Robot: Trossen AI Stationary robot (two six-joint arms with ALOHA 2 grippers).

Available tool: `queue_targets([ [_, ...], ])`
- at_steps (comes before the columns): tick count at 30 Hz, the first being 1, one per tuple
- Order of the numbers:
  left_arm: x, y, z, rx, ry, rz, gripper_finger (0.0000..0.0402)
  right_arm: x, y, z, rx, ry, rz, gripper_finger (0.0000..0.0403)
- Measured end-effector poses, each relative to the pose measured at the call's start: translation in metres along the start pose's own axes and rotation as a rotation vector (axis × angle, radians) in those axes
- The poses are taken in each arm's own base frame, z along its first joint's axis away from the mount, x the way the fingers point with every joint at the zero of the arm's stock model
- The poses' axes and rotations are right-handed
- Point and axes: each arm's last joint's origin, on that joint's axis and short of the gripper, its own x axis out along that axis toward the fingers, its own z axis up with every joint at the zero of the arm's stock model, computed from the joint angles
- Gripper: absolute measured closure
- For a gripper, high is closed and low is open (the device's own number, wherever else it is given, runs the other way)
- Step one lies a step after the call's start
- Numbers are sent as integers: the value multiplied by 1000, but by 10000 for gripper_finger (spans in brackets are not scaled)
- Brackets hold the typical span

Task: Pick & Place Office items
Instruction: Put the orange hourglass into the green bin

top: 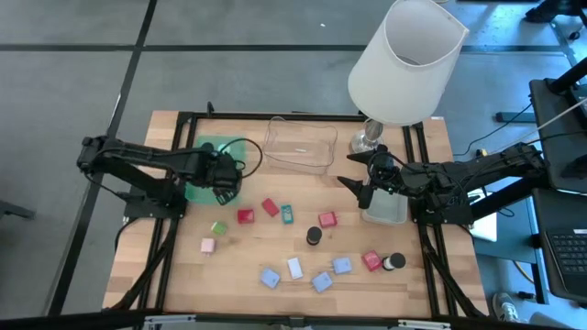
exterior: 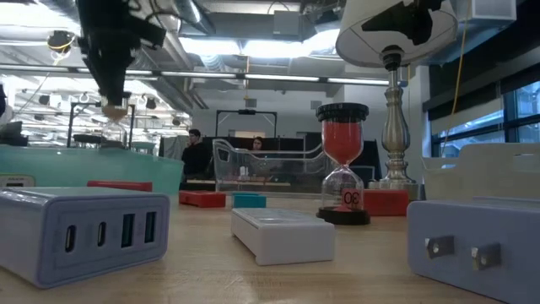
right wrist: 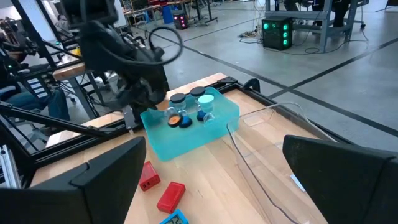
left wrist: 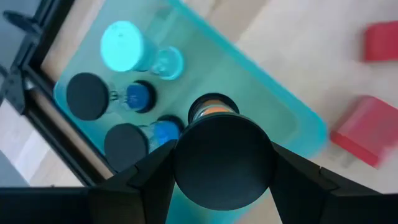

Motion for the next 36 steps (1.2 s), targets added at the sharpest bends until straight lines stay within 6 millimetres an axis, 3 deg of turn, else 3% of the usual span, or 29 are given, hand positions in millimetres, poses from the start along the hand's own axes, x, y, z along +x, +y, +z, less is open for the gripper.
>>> queue_targets([
  [18,58,17,15,-146,19,-55,185,0,0,0,0,0,0,21],
  [36,77,38,22,-206,22,-10,185,0,0,0,0,0,0,21],
])
